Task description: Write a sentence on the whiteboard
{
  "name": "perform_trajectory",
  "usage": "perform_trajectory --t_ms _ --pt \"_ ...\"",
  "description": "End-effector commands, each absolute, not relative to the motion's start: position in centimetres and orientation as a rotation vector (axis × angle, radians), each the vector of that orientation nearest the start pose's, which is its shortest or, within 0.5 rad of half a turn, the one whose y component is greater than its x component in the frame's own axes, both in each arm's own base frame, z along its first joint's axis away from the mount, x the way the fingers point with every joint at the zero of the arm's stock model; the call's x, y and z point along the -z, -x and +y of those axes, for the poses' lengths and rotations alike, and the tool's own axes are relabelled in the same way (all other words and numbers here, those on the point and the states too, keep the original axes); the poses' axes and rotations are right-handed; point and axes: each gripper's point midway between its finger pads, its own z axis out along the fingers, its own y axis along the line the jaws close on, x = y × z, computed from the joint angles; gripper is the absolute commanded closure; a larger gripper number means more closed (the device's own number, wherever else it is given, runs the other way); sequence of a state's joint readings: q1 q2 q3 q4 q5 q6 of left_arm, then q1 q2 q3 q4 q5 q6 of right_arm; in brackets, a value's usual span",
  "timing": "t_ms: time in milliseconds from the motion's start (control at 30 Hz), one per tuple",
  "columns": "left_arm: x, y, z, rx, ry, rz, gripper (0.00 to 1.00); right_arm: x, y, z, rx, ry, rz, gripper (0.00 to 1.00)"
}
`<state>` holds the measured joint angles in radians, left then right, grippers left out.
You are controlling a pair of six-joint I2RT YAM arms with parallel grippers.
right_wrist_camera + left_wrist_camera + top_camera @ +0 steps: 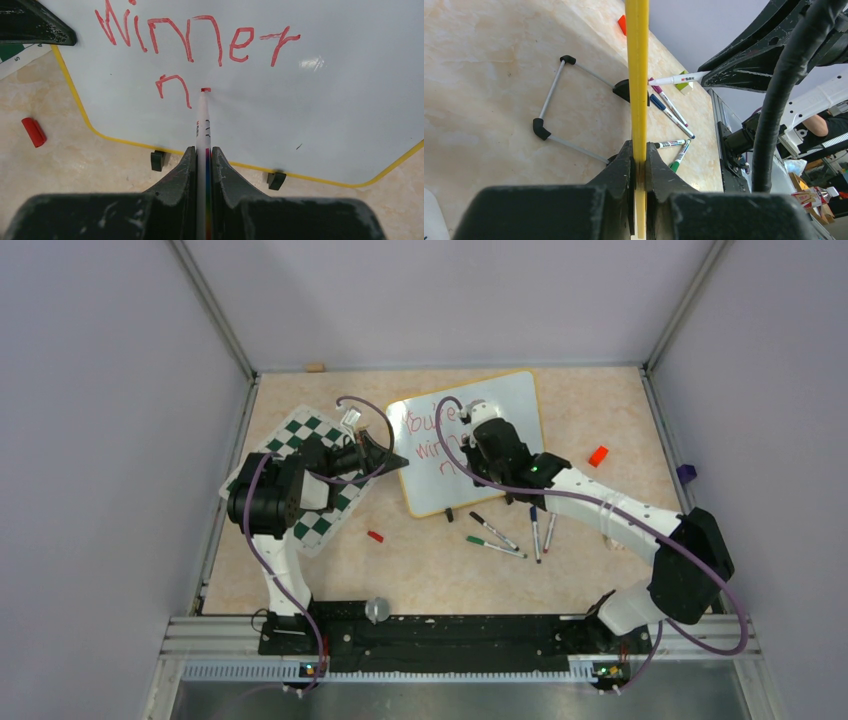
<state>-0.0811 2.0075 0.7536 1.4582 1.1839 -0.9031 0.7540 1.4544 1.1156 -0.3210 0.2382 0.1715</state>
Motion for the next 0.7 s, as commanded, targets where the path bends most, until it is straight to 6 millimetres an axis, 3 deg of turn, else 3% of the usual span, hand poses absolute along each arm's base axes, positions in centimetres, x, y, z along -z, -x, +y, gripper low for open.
perform_trajectory --t_ms 0,467,667 --pt "-15.9 -37.0 -20.2 1.459 -0.563 1.529 1.00 -18.4 -33.0 26.3 -0.309 0.480 2.111 1.00" --pt "-15.8 -37.0 -20.2 1.461 -0.562 1.533 1.00 -16.7 -31.7 24.7 -0.256 0.487 2.173 1.00" --pt "-15.8 -37.0 -20.2 1.461 -0.562 1.533 1.00 -16.8 -32.1 23.8 -0.198 0.455 2.174 1.00"
